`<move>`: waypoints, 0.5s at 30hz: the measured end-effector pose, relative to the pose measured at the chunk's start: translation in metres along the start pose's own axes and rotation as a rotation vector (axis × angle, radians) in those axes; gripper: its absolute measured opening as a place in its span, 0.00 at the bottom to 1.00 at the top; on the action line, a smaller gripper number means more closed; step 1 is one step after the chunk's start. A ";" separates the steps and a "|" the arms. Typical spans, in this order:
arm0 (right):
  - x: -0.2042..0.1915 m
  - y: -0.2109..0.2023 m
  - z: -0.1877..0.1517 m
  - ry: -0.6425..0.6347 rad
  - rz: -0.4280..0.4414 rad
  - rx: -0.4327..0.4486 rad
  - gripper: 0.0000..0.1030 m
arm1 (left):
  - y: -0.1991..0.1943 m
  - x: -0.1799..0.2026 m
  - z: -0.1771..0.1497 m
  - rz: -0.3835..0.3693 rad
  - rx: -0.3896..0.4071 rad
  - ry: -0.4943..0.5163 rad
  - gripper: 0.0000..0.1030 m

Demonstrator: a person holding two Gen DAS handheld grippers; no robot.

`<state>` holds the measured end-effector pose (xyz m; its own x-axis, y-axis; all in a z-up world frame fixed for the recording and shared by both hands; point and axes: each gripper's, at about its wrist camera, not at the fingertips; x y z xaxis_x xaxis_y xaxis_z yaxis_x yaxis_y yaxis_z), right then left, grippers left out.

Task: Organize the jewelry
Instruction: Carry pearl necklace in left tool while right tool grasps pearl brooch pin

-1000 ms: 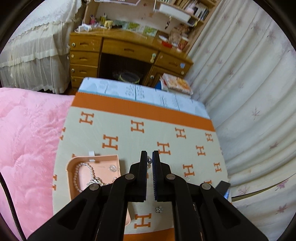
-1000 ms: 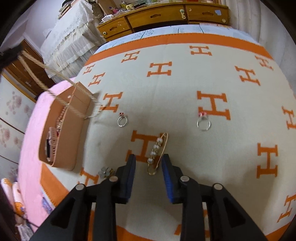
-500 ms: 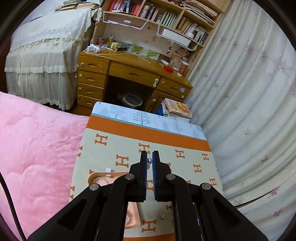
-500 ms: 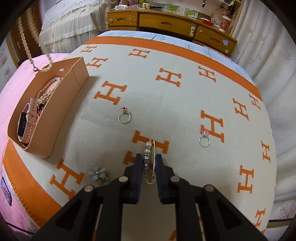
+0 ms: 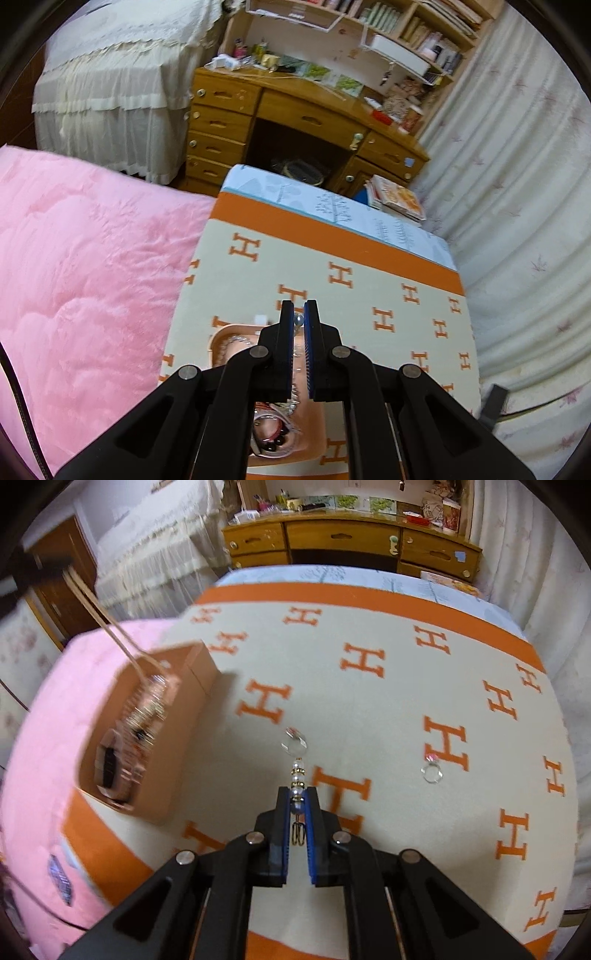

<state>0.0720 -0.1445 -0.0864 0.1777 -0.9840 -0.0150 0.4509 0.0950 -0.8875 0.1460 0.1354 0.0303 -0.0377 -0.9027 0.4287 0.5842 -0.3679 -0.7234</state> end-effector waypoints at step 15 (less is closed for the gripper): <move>-0.046 -0.029 0.057 -0.028 0.243 0.073 0.07 | 0.016 -0.042 -0.012 0.042 -0.021 -0.050 0.03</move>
<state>0.1009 -0.0938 -0.0334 0.3124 -0.9265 -0.2100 0.4541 0.3398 -0.8236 0.1474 0.1644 -0.0056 0.0273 -0.9052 0.4241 0.5674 -0.3353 -0.7521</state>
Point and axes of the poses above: each gripper's, at about its wrist camera, not at the fingertips, and y roughly the way its jaws point, x to its right, z to its top, and after that the axes turned 7 degrees about -z, right-handed
